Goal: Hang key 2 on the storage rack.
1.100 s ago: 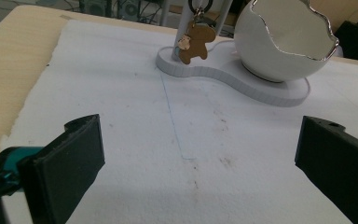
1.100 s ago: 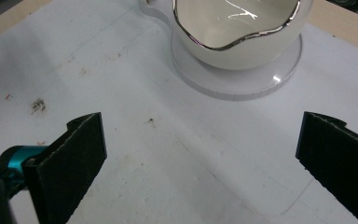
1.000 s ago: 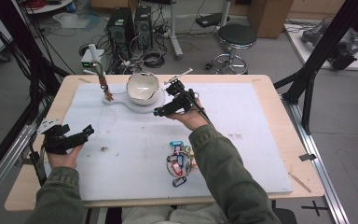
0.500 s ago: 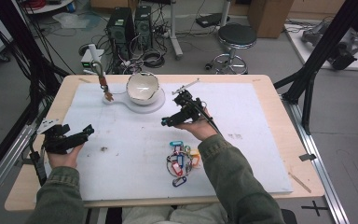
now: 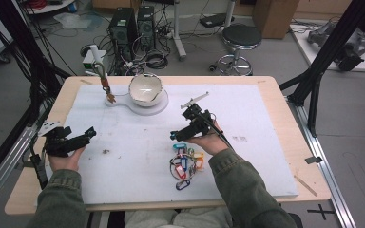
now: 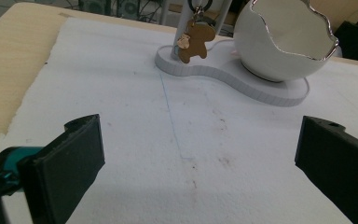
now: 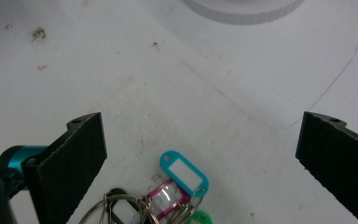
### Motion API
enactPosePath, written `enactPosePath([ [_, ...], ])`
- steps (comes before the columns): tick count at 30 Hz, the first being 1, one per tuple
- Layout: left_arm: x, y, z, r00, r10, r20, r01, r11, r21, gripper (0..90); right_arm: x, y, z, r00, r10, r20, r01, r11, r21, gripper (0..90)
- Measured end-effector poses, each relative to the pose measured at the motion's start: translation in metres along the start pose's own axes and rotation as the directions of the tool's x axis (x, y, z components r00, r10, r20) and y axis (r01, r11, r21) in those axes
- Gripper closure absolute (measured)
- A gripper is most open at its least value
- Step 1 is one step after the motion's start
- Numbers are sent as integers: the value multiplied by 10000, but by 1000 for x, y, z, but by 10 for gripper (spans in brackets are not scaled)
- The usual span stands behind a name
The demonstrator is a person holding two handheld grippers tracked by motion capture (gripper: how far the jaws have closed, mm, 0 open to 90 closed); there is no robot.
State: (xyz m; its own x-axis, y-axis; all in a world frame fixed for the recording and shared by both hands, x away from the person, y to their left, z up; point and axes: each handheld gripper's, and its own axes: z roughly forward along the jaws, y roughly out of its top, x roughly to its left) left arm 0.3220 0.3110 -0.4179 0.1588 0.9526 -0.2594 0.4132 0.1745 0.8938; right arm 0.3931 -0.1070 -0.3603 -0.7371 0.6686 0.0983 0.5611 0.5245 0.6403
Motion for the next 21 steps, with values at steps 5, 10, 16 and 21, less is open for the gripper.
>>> enactPosePath([
  [5,0,0,0,10000,26,11,-26,10000,21,17,1,-13,1,9999,-85,141,82,9996,255,7],
  [10,0,0,1,10000,9,7,-9,10000,21,17,0,-26,1,9999,21,120,-25,9993,373,7],
  [16,0,0,1,10000,-1,21,1,10000,31,16,-4,-40,2,9999,117,52,-120,9980,624,7],
  [21,0,0,1,10000,-17,30,17,10000,20,17,-4,-48,2,9997,189,156,-200,9970,754,11],
])
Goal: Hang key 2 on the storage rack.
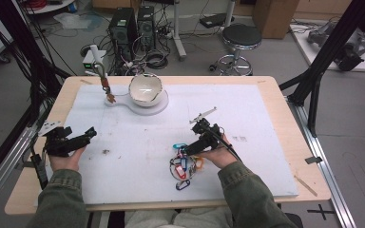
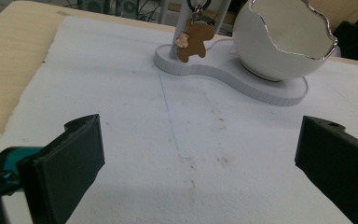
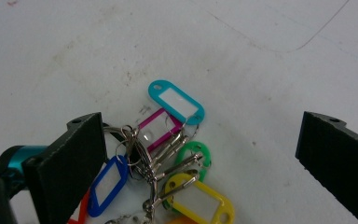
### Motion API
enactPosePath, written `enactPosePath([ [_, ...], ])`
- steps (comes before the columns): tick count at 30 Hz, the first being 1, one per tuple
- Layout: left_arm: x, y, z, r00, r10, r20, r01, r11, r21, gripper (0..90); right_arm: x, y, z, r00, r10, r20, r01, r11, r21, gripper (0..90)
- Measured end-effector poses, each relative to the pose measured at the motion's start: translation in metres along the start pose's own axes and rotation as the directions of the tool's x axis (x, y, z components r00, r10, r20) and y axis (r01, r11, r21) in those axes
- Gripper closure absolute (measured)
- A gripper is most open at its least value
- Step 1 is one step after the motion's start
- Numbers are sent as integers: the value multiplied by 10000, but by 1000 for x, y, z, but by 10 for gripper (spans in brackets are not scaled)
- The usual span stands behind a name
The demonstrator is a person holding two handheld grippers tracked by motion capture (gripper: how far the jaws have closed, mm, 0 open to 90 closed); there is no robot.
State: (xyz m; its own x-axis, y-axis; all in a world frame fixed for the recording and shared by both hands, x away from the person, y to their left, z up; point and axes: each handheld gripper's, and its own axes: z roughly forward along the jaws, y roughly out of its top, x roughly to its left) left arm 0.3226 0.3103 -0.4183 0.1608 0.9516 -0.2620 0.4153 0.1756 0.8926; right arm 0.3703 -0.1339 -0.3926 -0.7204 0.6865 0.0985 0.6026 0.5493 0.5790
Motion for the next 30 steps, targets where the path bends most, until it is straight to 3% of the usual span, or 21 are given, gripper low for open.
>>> enactPosePath([
  [13,-1,0,0,10000,-18,44,18,10000,14,17,3,-17,8,10000,-73,-23,74,9990,438,12],
  [21,-1,0,0,10000,-20,37,20,10000,19,17,3,-25,7,10000,-11,-99,17,9979,650,64],
  [24,-1,0,0,10000,-38,49,38,10000,16,17,4,-28,8,9999,-146,-31,148,9967,797,150],
  [27,-1,0,0,10000,-40,57,40,10000,21,17,6,-30,9,9998,-157,74,149,9953,954,174],
  [30,-1,0,0,10000,-51,61,51,10000,14,17,8,-31,9,9997,-220,104,208,9943,1044,278],
])
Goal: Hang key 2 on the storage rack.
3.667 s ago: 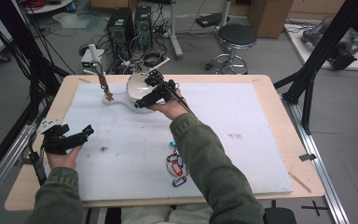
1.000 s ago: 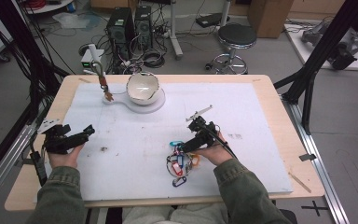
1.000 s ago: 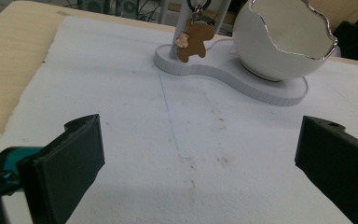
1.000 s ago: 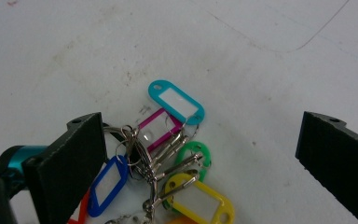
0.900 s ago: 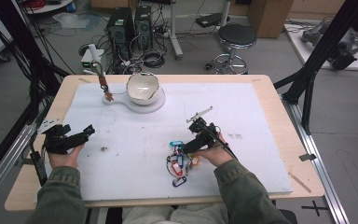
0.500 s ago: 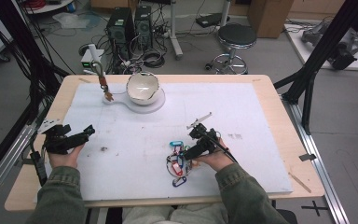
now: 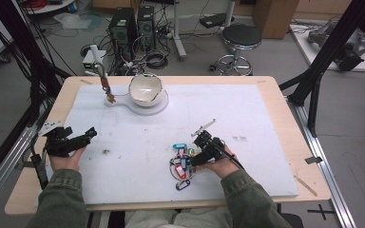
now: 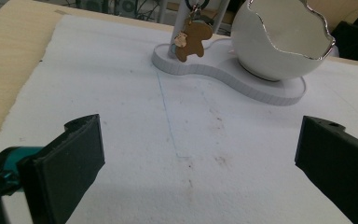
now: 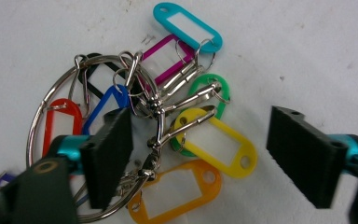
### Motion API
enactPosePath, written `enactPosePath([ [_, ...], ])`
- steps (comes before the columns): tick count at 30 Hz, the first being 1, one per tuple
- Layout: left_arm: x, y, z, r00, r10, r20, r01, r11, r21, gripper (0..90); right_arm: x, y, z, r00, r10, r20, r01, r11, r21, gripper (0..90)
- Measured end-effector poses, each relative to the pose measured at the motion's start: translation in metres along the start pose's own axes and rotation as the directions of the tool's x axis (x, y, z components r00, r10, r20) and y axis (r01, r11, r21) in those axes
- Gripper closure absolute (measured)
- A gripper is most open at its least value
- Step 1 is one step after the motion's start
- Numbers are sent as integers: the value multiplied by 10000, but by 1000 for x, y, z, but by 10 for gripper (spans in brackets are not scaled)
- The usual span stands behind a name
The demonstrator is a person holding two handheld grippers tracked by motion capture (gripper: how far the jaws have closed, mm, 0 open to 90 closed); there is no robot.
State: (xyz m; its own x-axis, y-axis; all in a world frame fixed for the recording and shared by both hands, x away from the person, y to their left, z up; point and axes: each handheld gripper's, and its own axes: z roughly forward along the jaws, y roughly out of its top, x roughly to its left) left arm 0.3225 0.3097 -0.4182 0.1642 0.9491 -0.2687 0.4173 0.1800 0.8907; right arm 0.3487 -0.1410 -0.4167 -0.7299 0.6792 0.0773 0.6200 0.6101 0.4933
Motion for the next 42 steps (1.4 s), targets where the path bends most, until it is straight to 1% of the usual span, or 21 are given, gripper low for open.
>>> enactPosePath([
  [2,0,0,0,10000,0,1,0,10000,4,17,2,0,-1,9998,-180,104,179,9998,40,353],
  [5,0,0,0,10000,-10,13,10,10000,-3,17,5,0,-1,9995,-150,271,147,9998,112,432],
  [7,0,0,0,10000,-11,6,11,10000,-14,17,8,1,-1,9981,-228,572,219,9996,165,536],
  [8,0,0,0,10000,-17,19,17,10000,-10,17,11,1,-1,9968,-242,757,232,9996,146,599],
  [9,0,0,0,10000,2,24,-2,10000,4,17,12,2,-2,9967,-232,773,219,9996,175,682],
  [10,0,0,0,10000,0,24,0,10000,-1,17,14,3,-2,9948,-258,988,245,9996,143,741],
  [12,1,0,-1,10000,-8,35,8,10000,4,17,16,3,-2,9923,-373,1181,357,9992,156,770],
  [14,1,0,0,10000,-26,24,26,10000,-3,17,15,3,-5,9920,-223,1243,230,9997,-43,798],
  [15,1,0,0,10000,-37,22,37,10000,-14,17,14,3,-7,9935,-83,1132,103,9998,-166,806],
  [16,1,0,0,10000,-48,29,48,10000,-38,17,10,2,-9,9970,135,762,-106,9992,-376,813],
  [18,1,0,0,10000,-54,41,54,10000,-28,17,7,2,-11,9981,451,424,-431,9980,-469,815],
  [20,1,0,0,10000,-65,38,65,10000,-27,17,6,1,-12,9981,563,239,-552,9975,-452,816],
  [21,1,0,0,10000,-61,37,61,10000,-28,16,5,1,-12,9987,477,188,-466,9975,-533,817],
  [22,1,0,0,10000,-48,43,48,10000,-20,16,4,1,-13,9982,594,-15,-594,9967,-557,817],
  [23,1,0,0,10000,-38,49,38,10000,-8,17,3,1,-15,9979,563,-314,-584,9957,-719,818],
  [24,1,0,0,10000,-48,39,48,10000,-13,17,2,1,-17,9963,692,-515,-728,9948,-714,817],
  [26,1,0,0,10000,-55,33,55,10000,-25,17,-1,0,-21,9916,746,-1053,-849,9917,-967,818],
  [30,1,0,0,10000,-44,49,44,10000,4,17,-5,0,-25,9829,880,-1619,-1086,9865,-1227,818],
  [34,0,0,0,10000,-34,78,34,10000,6,17,-8,-1,-29,9704,1031,-2183,-1371,9796,-1470,818],
  [37,0,0,0,9999,-62,104,62,10000,16,17,-8,-1,-32,9645,995,-2446,-1416,9768,-1610,818],
  [42,-1,0,-1,9999,-57,144,57,10000,-6,17,-8,0,-38,9642,929,-2484,-1411,9727,-1841,818],
])
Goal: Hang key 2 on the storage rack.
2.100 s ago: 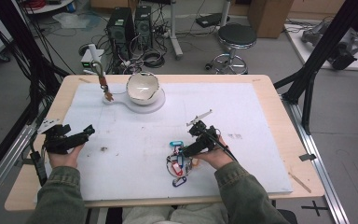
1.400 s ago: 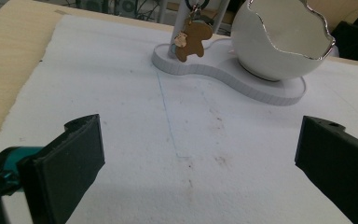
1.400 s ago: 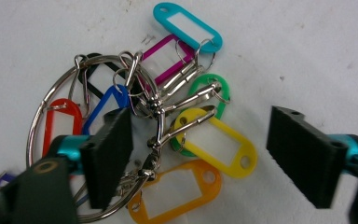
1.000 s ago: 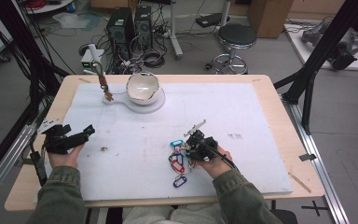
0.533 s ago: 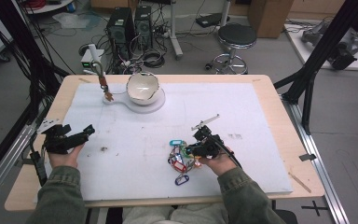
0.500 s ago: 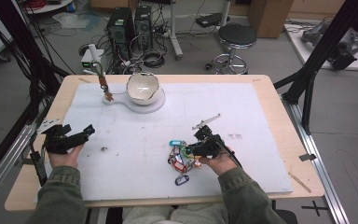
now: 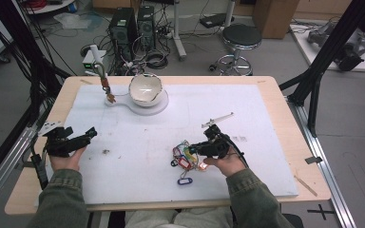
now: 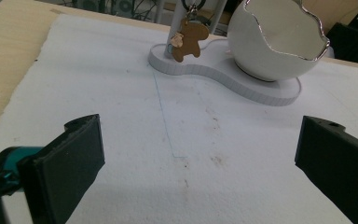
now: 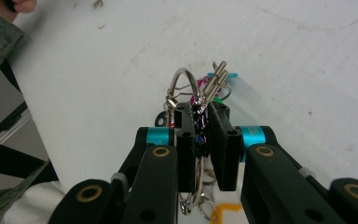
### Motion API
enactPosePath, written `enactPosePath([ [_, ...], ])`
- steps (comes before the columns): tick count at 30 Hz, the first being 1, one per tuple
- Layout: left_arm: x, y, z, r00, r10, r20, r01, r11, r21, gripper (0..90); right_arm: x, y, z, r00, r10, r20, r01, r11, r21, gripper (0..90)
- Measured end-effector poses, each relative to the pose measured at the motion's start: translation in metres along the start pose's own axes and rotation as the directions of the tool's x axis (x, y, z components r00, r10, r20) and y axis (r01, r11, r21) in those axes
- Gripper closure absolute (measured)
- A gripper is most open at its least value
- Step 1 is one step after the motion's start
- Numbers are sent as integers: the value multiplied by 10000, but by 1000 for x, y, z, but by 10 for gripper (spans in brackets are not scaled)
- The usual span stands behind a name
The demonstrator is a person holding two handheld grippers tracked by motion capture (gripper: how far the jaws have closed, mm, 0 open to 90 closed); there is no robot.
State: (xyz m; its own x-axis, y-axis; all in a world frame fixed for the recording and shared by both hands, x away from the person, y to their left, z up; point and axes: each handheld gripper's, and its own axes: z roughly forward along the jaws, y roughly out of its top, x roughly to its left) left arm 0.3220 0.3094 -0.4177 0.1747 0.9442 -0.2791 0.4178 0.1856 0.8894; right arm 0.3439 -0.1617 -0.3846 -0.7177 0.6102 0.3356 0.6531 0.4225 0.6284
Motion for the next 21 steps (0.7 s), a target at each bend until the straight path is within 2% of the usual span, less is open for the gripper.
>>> enactPosePath([
  [13,-1,0,0,10000,-25,48,25,10000,6,17,8,12,-21,9994,-336,71,339,9979,-558,818],
  [21,0,0,0,10000,25,81,-26,10000,49,17,10,26,-38,9984,-451,328,481,9942,-963,817],
])
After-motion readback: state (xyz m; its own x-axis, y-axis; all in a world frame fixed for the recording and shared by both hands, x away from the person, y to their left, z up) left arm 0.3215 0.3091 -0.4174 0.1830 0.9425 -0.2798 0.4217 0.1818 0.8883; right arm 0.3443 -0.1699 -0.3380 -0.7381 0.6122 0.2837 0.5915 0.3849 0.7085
